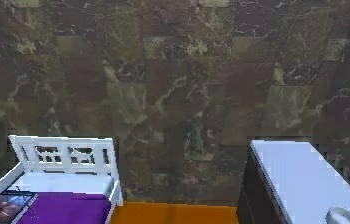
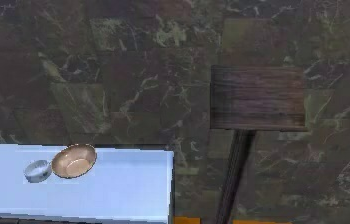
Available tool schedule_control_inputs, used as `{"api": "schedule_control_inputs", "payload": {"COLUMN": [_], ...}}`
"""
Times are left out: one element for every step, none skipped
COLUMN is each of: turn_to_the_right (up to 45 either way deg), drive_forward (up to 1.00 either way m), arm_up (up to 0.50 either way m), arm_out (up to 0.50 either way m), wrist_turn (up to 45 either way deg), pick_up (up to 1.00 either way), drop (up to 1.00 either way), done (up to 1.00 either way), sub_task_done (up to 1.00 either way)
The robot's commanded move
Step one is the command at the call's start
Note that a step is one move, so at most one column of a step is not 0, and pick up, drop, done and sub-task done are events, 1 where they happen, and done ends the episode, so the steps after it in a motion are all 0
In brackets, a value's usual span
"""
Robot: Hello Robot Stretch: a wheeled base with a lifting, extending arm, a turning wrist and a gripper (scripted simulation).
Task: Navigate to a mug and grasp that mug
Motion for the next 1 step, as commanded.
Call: {"api": "schedule_control_inputs", "payload": {"turn_to_the_right": [0.0], "drive_forward": [0.15], "arm_up": [0.00], "arm_out": [0.00], "wrist_turn": [0.0], "pick_up": [0.00], "drop": [0.00], "done": [0.00], "sub_task_done": [0.00]}}
